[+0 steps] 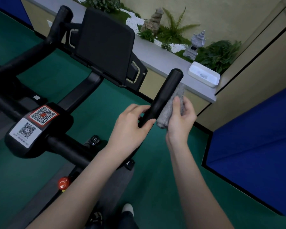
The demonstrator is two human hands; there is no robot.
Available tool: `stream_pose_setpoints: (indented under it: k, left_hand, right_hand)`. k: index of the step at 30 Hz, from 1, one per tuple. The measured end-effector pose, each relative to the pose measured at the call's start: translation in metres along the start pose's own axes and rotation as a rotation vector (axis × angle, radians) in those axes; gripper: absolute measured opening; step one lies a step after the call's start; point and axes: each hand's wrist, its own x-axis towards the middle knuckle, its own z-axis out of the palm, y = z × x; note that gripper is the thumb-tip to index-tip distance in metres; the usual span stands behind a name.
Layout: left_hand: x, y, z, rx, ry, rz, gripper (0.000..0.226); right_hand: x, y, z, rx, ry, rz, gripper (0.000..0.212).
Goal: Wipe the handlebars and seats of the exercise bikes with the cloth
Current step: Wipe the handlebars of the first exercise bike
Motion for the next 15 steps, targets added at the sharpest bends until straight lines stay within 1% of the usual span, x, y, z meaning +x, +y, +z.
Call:
stream_pose_setpoints:
  k: [2, 7, 11, 15]
  left_hand:
    - [0.000, -0.001, 0.001, -0.003, 0.001, 0.005, 0.036]
    - [0.000, -0.001, 0.001, 0.018, -0.001, 0.027, 0.036]
    - [0.000, -0.001, 0.001, 0.010, 0.006, 0.044, 0.036]
    - [0.000, -0.002, 0.002, 0.031, 0.023, 0.062, 0.035]
  right_hand:
    - [-0.008, 0.007, -0.006, 0.033, -0.049, 0.066, 0.010]
    - [0.001, 0.007, -0.005, 0.113, -0.081, 0.227, 0.013]
    - [-0.011, 0.014, -0.011, 0.146, -0.169, 0.362, 0.012]
    - [-0.042, 0.031, -0.016, 0.218, -0.229, 0.507, 0.023]
